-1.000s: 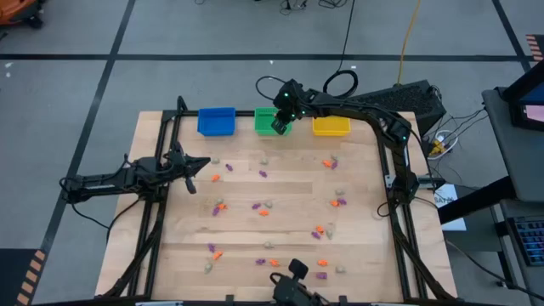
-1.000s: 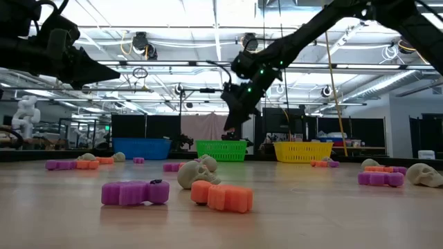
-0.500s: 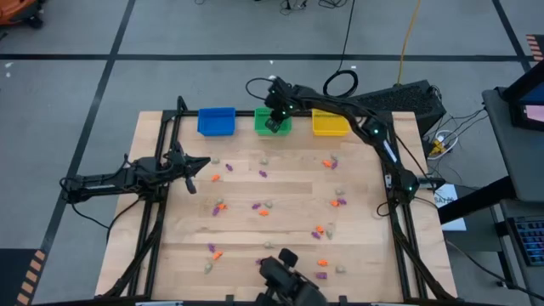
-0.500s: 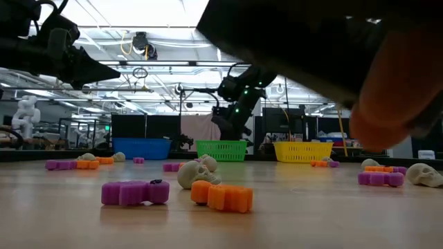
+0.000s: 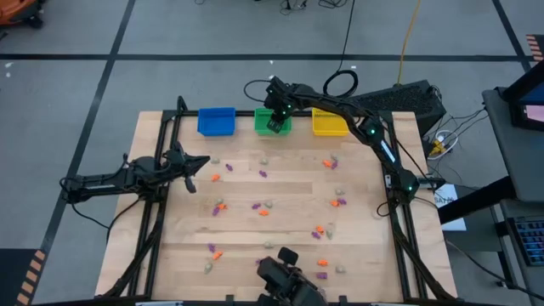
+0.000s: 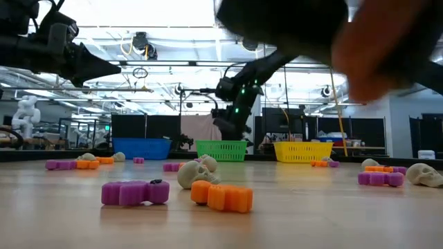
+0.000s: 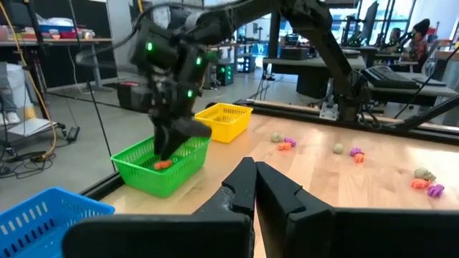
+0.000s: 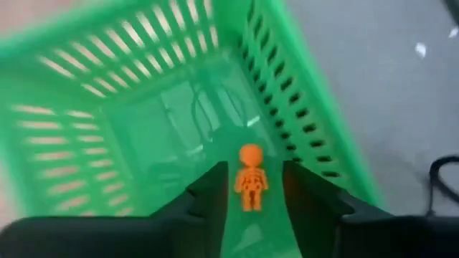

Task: Sort Halloween decoration
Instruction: Put the purple skeleton toy into the blue basket

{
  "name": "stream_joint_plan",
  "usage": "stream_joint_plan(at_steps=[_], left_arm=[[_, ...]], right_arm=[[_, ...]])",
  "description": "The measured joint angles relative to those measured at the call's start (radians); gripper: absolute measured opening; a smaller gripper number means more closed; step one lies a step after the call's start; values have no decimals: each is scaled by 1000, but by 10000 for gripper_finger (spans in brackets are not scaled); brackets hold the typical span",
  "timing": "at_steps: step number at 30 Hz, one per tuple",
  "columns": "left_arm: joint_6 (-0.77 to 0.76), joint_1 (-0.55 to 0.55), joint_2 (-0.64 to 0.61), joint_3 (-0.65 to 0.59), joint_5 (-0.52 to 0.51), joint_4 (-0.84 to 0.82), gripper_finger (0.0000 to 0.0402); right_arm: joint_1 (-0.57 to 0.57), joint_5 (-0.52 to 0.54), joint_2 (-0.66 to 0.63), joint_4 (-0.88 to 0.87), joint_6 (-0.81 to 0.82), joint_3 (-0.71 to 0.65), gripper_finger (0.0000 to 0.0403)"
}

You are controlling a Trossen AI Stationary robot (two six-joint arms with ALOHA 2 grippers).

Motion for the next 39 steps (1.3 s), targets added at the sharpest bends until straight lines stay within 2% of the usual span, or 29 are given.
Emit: stream_joint_plan(at_steps=[3,5,8,12,18,23,30,35,39], left_arm=[[-1,0,1,0,4,3,11],[-2,0,12,1,20,10,11],[-25,0,49,1,51,36,11],[-46,0,124,1,106,88,11],[-54,0,262,2,124,152,11],[-54,0,380,36,145,155,11],[-49,0,544,142,149,140,11],[-45,12,678,249,179,54,11],[-43,47,794,352,225,-66,10]], right_arm=[[3,-4,-59,-7,-12,12,141],[8,-5,-102,-13,-22,13,135],[25,-5,-144,-9,-29,14,99],[66,-10,-156,3,-63,13,20],[138,-85,-160,234,-4,-93,2],[201,-80,-218,545,84,-292,1],[240,-27,-449,1025,213,-755,0],[271,22,-633,1186,230,-1038,0],[296,75,-770,1210,198,-1204,0]])
